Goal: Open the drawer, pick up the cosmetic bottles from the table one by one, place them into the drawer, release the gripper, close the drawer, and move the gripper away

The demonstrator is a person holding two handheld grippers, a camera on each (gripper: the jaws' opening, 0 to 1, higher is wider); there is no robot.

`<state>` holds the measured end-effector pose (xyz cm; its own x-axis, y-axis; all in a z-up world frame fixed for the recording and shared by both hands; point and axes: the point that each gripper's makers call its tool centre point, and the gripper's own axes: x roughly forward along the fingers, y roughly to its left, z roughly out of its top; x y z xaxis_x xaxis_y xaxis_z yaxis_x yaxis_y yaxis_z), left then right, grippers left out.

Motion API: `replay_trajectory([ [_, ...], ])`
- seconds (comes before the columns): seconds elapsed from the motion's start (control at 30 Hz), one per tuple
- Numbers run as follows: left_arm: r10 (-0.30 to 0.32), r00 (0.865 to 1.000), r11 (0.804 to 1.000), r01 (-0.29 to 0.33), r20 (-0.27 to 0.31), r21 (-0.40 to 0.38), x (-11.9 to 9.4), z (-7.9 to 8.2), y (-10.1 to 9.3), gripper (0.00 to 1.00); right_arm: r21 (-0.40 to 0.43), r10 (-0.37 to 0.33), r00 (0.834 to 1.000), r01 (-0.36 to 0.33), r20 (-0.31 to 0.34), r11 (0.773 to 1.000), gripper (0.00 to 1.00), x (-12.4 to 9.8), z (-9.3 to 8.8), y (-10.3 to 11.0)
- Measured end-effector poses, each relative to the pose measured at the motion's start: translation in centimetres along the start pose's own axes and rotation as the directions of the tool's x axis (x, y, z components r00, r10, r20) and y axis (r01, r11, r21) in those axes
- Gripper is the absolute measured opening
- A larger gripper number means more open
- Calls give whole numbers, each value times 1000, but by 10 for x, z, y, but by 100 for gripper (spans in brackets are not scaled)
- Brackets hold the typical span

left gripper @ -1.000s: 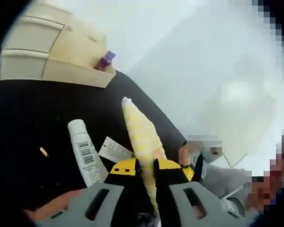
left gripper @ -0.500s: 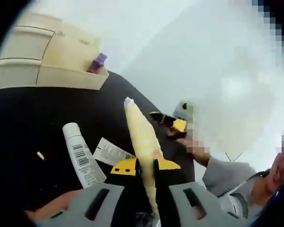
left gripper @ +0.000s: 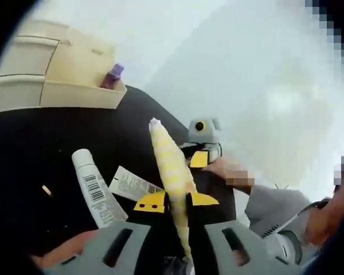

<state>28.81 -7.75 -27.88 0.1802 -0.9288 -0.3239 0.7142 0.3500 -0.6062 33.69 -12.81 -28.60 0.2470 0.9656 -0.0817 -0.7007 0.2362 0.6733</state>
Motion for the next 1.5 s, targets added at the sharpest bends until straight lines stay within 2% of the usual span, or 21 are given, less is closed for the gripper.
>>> replay_trajectory([
  [0.03, -3, 1000, 1000, 3, 0, 3, 0, 0, -1, 8, -12, -1, 1000, 1, -3, 1000, 33, 2, 1, -1],
  [0.1, -3, 1000, 1000, 3, -1, 6, 1, 1, 0, 8, 1, 40, 998, -40, -46, 999, 32, 5, -3, 1],
  [0.2, -7, 1000, 1000, 7, -5, 19, 0, -1, -2, 8, -13, 86, 993, -88, -76, 996, 25, 6, -5, 9],
  [0.3, -7, 1000, 1000, 7, -7, 21, -5, 2, 2, 8, -45, 134, 988, -137, -73, 990, 19, 7, -2, 17],
  [0.4, -19, 1000, 1000, 19, -7, 16, -8, 3, 2, 9, -76, 171, 985, -173, -34, 982, 15, 7, 1, 30],
  [0.47, -39, 999, 999, 39, 1, 29, -9, 4, -2, 9, -91, 172, 984, -175, -34, 980, 14, 6, 1, 37],
  [0.63, -67, 998, 985, 63, 18, 160, -13, 8, -11, 10, -194, 177, 984, -179, -25, 965, 13, 2, 3, 55],
  [0.8, -83, 995, 979, 71, 57, 191, -18, 14, -18, 13, -258, 180, 983, -180, -26, 949, 13, -2, 5, 67],
  [0.97, -83, 994, 970, 63, 73, 235, -17, 16, -21, 25, -320, 180, 983, -178, -25, 931, 13, -6, 9, 77],
  [1.2, -91, 996, 953, 86, 5, 290, 1, 4, -31, 31, -381, 172, 985, -166, -19, 909, 13, -8, 9, 88],
  [1.27, -81, 997, 949, 76, 6, 306, 5, 6, -31, 29, -396, 174, 985, -167, -18, 903, 13, -7, 9, 92],
  [1.5, -102, 995, 940, 99, -8, 325, 8, 4, -40, 27, -443, 175, 984, -164, -15, 882, 13, -10, 9, 100],
])
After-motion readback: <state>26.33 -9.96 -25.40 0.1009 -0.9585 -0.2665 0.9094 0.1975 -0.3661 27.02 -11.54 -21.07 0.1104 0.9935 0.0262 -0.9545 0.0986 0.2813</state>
